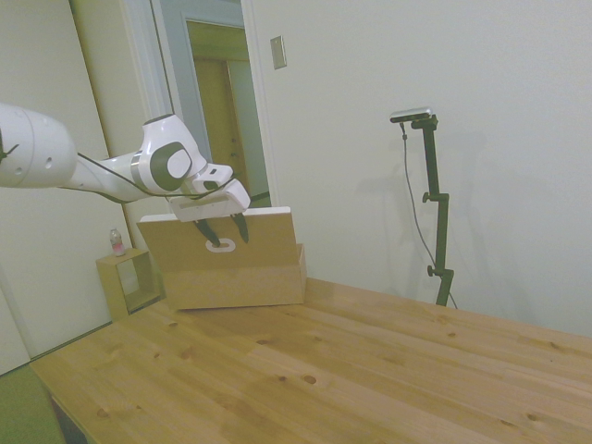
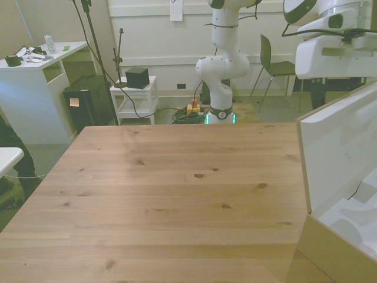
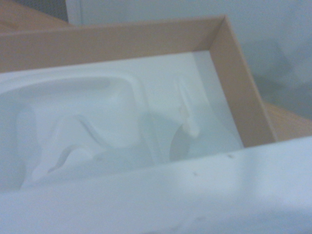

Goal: Close the box

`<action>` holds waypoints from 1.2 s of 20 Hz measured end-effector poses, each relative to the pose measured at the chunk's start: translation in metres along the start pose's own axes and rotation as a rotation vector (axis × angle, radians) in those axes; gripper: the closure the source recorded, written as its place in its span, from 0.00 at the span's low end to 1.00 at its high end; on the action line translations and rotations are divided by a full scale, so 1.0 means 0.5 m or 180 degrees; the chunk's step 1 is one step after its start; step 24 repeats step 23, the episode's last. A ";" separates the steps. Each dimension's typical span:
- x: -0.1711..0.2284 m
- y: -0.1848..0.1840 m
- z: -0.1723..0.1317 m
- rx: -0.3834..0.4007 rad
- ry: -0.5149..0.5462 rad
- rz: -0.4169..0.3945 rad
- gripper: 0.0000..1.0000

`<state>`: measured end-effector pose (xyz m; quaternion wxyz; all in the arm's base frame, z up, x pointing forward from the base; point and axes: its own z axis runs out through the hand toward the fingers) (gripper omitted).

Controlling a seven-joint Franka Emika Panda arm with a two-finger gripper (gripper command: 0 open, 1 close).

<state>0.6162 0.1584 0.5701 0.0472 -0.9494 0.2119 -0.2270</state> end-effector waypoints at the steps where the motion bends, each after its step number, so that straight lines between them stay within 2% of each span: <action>1: 0.013 -0.010 0.007 -0.0001 0.0004 -0.0003 0.00; 7: 0.076 -0.040 0.023 -0.0030 0.0112 0.0001 0.00; 11: 0.074 -0.033 0.018 -0.0056 0.0049 0.0041 0.00; 16: 0.011 0.056 0.054 -0.0199 -0.0270 0.0248 0.00; 23: -0.131 0.213 0.065 -0.0390 -0.0705 0.0684 0.00; 24: -0.131 0.213 0.065 -0.0390 -0.0705 0.0684 0.00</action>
